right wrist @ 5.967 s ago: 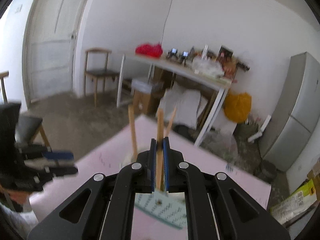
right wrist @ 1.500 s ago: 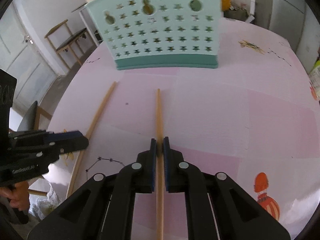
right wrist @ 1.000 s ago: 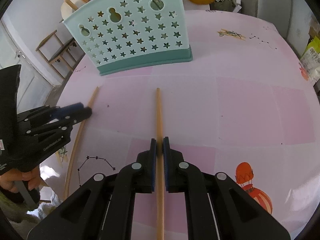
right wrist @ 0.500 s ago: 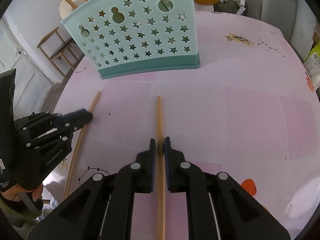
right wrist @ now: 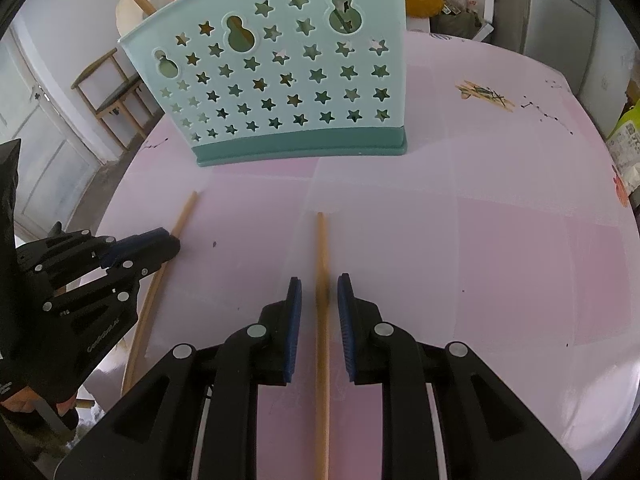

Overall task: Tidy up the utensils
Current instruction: 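Hold both chopsticks above the table, aligning them toward the holder, then insert the chopstick into the green holder with the left gripper while the right lifts its chopstick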

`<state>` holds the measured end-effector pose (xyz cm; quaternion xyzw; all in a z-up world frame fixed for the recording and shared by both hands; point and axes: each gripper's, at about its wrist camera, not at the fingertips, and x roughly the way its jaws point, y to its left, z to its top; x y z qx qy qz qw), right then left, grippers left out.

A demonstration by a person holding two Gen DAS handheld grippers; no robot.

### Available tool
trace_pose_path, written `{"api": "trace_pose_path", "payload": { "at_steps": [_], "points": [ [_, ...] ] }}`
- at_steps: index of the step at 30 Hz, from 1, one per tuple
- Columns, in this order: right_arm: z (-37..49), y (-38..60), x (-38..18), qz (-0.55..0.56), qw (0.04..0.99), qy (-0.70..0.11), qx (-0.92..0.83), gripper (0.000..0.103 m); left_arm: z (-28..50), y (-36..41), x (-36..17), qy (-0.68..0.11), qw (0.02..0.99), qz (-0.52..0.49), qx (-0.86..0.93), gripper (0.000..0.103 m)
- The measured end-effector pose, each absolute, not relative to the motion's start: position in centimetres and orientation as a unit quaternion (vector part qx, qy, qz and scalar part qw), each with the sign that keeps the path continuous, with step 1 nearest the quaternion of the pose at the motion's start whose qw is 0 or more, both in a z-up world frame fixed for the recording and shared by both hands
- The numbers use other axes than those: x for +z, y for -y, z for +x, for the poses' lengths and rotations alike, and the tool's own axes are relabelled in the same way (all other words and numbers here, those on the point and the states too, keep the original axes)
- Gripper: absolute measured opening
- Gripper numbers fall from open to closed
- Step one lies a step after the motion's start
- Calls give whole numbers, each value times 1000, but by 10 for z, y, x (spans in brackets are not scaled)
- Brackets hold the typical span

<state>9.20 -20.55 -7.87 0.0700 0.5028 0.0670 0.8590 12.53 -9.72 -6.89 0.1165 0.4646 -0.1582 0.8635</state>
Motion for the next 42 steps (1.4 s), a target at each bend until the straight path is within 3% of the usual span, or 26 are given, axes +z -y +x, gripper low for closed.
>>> {"api": "trace_pose_path", "payload": {
  "at_steps": [8,12,20,31,42],
  "points": [
    [98,204,-78,60,862,-500,63,18,126,98,-69,-463,864,122,-157,8],
    [98,207,-79,65,863,-497,58,7,127,98,-69,-462,864,123,-157,8],
    [94,228,-60,99,876,-468,57,7,138,84,-65,-460,869,85,-163,5],
    [67,274,-7,179,898,-395,72,7,116,37,30,-343,909,-26,-235,5],
    [50,292,6,207,908,-360,64,7,118,31,137,-205,918,-94,-326,5]
  ]
}}
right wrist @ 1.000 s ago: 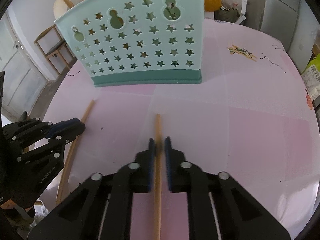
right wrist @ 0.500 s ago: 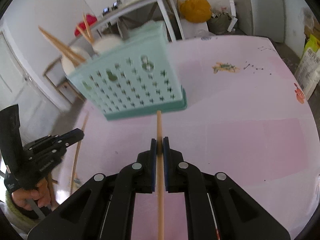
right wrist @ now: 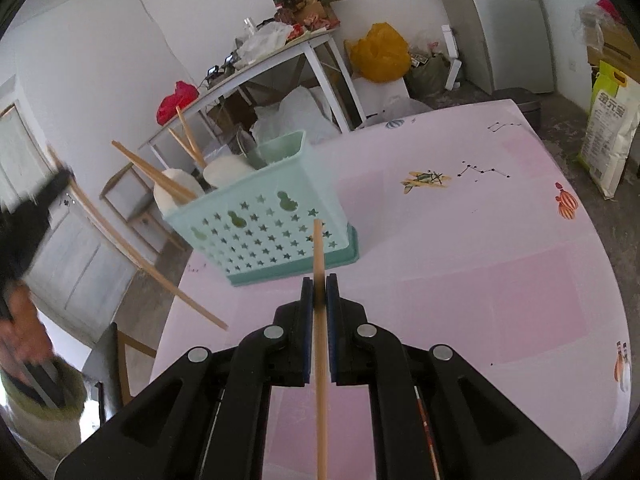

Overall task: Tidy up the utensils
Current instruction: 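Insert the chopstick into the green holder with the left gripper while the right lifts its chopstick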

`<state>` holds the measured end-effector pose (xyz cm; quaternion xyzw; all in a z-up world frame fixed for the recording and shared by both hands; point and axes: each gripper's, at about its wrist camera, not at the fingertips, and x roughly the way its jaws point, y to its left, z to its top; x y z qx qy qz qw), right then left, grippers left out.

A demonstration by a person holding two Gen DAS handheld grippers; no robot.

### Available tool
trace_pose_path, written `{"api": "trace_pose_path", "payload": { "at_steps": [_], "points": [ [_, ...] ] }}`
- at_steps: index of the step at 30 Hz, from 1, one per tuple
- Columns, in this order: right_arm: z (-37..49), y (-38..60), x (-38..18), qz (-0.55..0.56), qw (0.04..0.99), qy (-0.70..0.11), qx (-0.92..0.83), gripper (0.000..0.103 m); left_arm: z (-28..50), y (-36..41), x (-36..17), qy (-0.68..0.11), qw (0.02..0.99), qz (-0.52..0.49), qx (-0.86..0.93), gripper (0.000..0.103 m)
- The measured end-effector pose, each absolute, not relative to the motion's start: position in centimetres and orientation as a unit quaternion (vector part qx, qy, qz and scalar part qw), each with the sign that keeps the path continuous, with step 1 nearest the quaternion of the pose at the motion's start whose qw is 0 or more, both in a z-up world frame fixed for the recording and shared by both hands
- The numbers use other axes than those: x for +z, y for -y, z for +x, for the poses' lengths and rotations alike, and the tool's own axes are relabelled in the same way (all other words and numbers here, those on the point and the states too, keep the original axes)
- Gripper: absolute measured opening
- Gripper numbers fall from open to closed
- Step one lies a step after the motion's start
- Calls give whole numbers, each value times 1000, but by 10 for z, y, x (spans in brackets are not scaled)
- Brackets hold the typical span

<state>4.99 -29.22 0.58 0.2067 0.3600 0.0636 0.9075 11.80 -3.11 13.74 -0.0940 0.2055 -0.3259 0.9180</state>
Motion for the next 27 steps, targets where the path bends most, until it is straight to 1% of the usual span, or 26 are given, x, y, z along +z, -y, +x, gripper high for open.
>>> {"api": "trace_pose_path", "payload": {
  "at_steps": [4,5,10,15,19,24,25,27],
  "points": [
    [48,296,4,214,907,-357,63,6,129,47,176,-164,917,-99,-350,5],
    [47,295,5,215,907,-356,63,7,133,52,190,-143,919,-98,-354,5],
    [48,297,5,220,907,-353,66,7,154,88,216,-86,929,-78,-350,5],
    [52,302,4,225,906,-351,67,7,188,126,194,-91,939,-52,-328,5],
    [54,307,5,227,906,-351,68,7,210,149,158,-121,945,-27,-301,5],
    [54,314,7,231,907,-346,68,7,219,150,125,-175,934,-31,-312,5],
    [53,316,9,233,908,-341,69,7,217,146,124,-174,932,-35,-316,6],
    [51,319,14,237,910,-332,72,7,211,135,125,-171,929,-46,-325,16]
  ]
}}
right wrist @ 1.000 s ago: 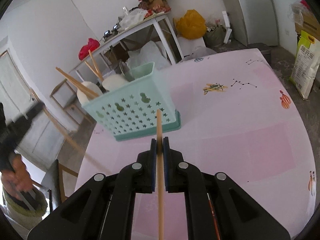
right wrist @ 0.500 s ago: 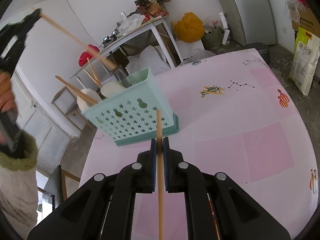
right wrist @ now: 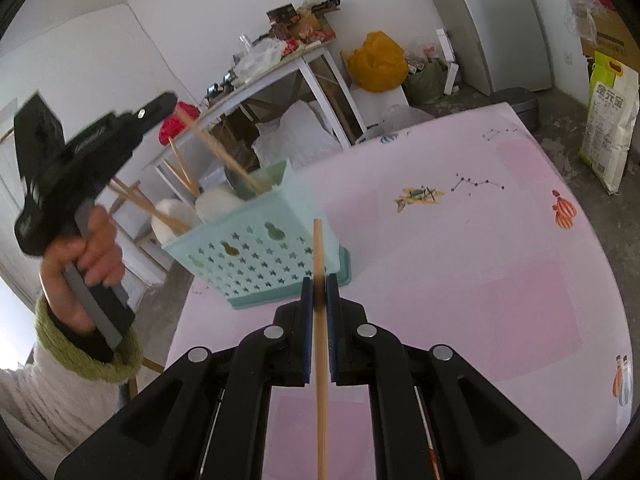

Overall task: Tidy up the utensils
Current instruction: 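Insert the chopstick into the green holder with the left gripper while the right lifts its chopstick, then lower the chopstick into the green holder and open the right gripper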

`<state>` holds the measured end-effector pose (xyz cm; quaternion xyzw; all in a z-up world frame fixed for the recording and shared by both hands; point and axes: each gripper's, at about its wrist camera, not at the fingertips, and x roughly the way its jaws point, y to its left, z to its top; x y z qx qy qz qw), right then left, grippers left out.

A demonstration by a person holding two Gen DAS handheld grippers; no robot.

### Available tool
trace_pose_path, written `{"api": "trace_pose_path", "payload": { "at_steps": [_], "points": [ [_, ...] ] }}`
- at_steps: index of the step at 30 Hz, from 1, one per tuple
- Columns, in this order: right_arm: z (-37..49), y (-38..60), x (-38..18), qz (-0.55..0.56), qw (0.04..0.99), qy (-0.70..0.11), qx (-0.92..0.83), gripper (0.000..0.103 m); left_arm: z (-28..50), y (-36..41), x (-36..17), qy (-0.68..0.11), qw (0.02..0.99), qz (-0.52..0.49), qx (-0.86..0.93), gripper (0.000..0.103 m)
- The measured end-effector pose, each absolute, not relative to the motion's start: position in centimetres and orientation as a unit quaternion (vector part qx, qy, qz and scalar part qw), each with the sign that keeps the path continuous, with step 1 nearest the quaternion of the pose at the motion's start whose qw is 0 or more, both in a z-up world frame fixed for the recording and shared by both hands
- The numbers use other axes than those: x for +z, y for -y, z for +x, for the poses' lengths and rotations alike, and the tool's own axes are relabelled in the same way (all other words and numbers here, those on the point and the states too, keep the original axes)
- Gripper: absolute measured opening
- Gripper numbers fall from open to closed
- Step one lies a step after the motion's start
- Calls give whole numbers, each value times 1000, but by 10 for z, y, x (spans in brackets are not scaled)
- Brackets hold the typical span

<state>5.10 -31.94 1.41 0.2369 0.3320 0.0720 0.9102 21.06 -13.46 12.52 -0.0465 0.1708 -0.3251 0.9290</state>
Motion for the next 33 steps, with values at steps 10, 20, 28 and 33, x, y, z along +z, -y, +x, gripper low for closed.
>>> {"api": "trace_pose_path", "payload": {
  "at_steps": [10,20,28,33],
  "points": [
    [40,331,84,225,938,-244,101,6,151,65,137,-138,936,-87,-313,50],
    [79,325,196,143,969,-137,145,6,114,13,100,-182,944,-67,-266,67],
    [122,308,218,109,976,-123,141,6,115,11,56,-224,942,-32,-247,73],
    [146,303,181,111,973,-151,132,6,130,21,41,-236,941,-16,-243,74]
  ]
}}
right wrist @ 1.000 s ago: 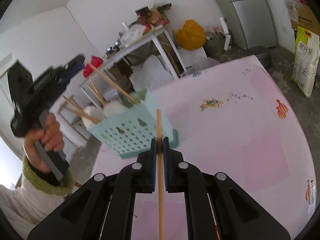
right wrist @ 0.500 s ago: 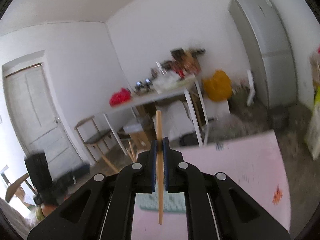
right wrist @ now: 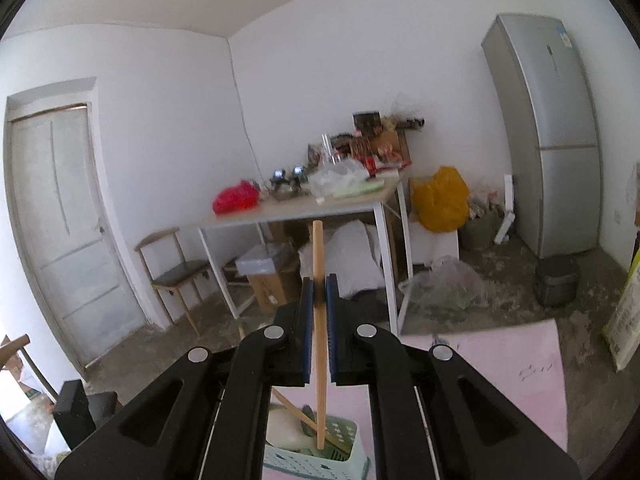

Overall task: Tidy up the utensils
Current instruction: 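Lower the chopstick into the green holder and open the right gripper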

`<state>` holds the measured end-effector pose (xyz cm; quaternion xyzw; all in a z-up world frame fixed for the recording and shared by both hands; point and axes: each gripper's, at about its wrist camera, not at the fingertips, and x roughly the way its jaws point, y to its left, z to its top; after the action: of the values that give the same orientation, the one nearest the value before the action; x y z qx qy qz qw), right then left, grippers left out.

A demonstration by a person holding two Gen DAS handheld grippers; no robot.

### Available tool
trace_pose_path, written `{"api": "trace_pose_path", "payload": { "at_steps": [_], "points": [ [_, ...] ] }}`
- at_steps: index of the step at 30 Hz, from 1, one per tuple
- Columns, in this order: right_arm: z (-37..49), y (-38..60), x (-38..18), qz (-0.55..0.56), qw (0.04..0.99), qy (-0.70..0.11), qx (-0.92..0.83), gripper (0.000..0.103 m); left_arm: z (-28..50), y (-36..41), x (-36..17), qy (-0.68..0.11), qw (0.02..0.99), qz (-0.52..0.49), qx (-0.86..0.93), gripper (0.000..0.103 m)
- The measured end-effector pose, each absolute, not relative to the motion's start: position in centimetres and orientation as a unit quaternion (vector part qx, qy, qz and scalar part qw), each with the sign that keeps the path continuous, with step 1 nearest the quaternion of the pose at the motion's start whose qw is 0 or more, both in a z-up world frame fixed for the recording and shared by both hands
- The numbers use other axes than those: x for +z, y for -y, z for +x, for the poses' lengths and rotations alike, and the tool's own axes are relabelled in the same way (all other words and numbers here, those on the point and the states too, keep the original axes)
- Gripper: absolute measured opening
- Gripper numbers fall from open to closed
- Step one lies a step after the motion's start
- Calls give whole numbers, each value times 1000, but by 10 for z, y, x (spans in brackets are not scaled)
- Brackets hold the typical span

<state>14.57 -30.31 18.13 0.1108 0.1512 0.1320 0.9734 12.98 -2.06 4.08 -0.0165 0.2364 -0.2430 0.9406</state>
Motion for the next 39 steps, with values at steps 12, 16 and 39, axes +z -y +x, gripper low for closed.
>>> {"api": "trace_pose_path", "payload": {
  "at_steps": [12,16,39],
  "points": [
    [169,331,81,189,935,-265,141,47,158,29,16,-261,935,-11,-238,75],
    [163,347,52,261,910,-275,169,52,168,30,11,-267,932,-16,-245,75],
    [129,313,-5,360,843,-363,170,54,168,50,10,-310,906,-75,-277,76]
  ]
}}
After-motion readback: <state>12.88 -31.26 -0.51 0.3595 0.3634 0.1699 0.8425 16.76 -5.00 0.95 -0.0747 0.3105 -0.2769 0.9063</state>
